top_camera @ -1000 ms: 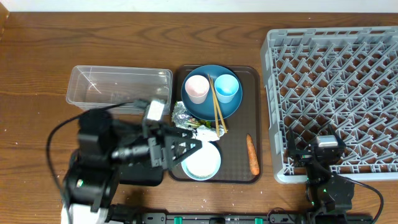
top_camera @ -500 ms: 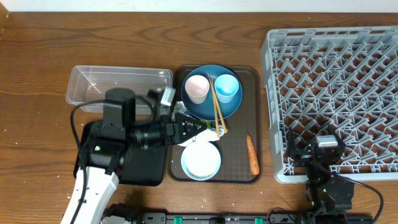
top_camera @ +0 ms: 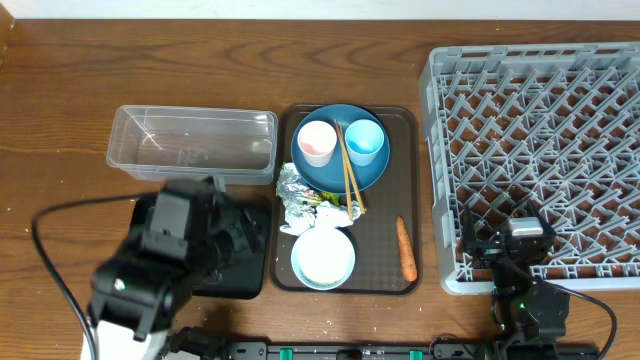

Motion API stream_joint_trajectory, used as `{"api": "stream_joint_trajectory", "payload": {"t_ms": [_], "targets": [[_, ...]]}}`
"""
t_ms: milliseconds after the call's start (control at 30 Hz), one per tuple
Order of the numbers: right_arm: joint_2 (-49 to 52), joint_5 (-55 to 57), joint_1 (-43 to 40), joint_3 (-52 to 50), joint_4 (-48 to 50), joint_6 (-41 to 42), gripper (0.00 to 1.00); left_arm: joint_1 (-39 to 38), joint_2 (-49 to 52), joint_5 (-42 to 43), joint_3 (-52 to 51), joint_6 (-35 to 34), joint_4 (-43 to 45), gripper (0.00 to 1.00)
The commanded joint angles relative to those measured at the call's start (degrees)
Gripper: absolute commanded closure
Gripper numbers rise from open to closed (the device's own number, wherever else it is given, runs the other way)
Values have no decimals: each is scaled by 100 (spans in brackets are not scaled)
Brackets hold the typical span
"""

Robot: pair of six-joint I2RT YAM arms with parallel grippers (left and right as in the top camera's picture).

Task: Sort waste into correct bins and load items into the dishwasher rack
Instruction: 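Reach the left gripper to the light-blue rice bowl on the brown tray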

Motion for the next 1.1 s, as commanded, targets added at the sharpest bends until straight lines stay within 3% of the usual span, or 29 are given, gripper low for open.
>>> {"api": "stream_joint_trajectory", "payload": {"t_ms": [0, 67, 167, 400, 633, 767, 1067], "targets": [[-9, 59, -63, -4, -26, -37, 1, -90, 702, -625, 997, 310, -588, 46], [-9, 59, -63, -4, -26, -37, 1, -306, 1198, -1123, 1641, 306, -1147, 47], [-9, 59, -63, -4, -26, -35, 1, -778, 1722, -1749, 2144, 153, -1598, 59], [-9, 59, -63, -4, -26, -37, 1, -2253, 2522, -1812, 1987, -560, -1604, 73], [-9, 59, -63, -4, -26, -37, 1, -3550, 3292, -1897, 1987, -966, -1281, 73], [-9, 59, -63, -4, -26, -37, 1, -3956, 3604, -1895, 1987, -1316, -1137, 73], [-9, 59, -63, -4, -26, -35, 1, -4708, 4146, -1893, 1987, -1368, -651, 66]]}}
